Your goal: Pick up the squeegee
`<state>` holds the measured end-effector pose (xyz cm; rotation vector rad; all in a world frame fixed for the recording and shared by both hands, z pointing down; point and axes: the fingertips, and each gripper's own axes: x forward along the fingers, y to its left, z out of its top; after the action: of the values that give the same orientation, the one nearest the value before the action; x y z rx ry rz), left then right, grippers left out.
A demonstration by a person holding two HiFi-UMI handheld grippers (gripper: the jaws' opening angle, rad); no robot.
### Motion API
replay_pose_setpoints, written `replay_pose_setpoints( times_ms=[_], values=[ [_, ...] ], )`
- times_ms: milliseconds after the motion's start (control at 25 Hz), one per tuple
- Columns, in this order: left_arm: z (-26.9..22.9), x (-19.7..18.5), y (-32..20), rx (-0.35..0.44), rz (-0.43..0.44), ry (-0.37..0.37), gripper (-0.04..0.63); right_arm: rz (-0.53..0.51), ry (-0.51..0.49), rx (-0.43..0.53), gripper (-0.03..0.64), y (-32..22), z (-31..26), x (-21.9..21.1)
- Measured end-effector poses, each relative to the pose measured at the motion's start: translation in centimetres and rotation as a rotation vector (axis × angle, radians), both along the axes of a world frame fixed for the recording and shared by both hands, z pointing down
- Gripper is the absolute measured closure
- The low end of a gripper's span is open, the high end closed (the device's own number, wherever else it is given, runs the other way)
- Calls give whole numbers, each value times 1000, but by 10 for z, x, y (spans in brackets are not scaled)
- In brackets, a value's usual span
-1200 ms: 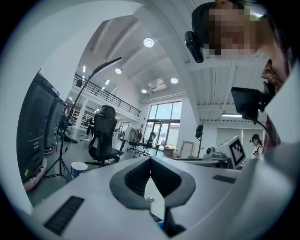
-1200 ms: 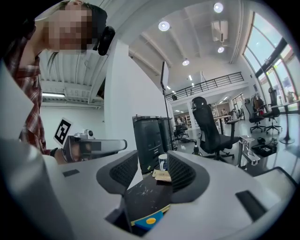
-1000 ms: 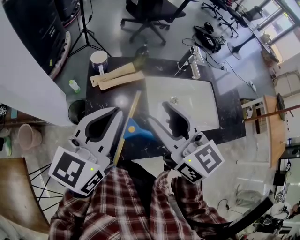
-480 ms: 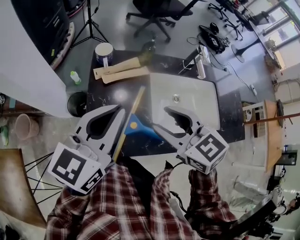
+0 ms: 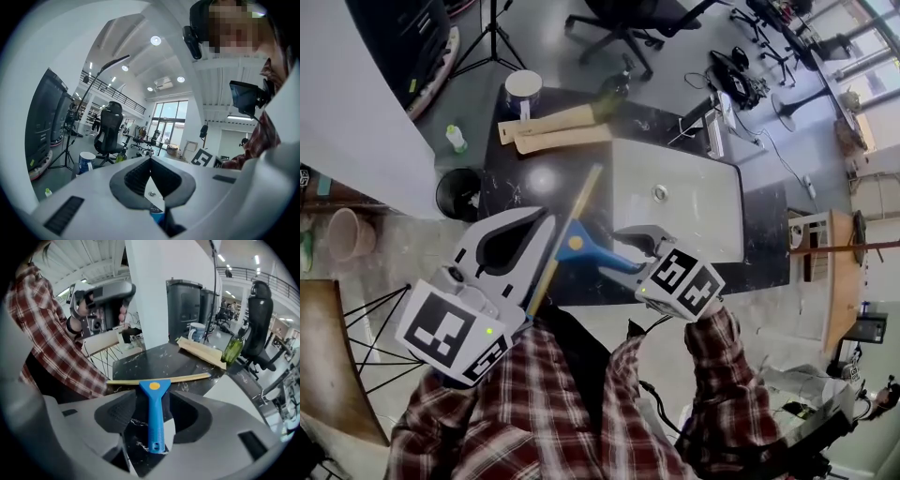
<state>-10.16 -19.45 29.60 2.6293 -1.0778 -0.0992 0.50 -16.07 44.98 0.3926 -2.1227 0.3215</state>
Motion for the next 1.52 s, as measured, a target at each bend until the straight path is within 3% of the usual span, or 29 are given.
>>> replay_pose_setpoints(
  times_ms=[160,400,800,920,1040,1520],
  values=[
    [2,-1,0,-3,-2,7,586,-37,92,-48,399,4,32,4],
    [6,-3,-1,-10,-7,10,586,-53,137,-121,399,2,62,3],
    [7,-5,-3,-14,-8,16,586,-82,227,-156,401,4,86,-1],
    [8,-5,-4,-15,-8,17,586,-72,231,-152,402,2,85,-2],
    [7,-5,-4,-14,-3,16,586,-76,236,-125,472,0,84,-1],
    [2,-7,-3,-2,-8,8,586,-4,182,-80,476,0,73,-3]
  ],
)
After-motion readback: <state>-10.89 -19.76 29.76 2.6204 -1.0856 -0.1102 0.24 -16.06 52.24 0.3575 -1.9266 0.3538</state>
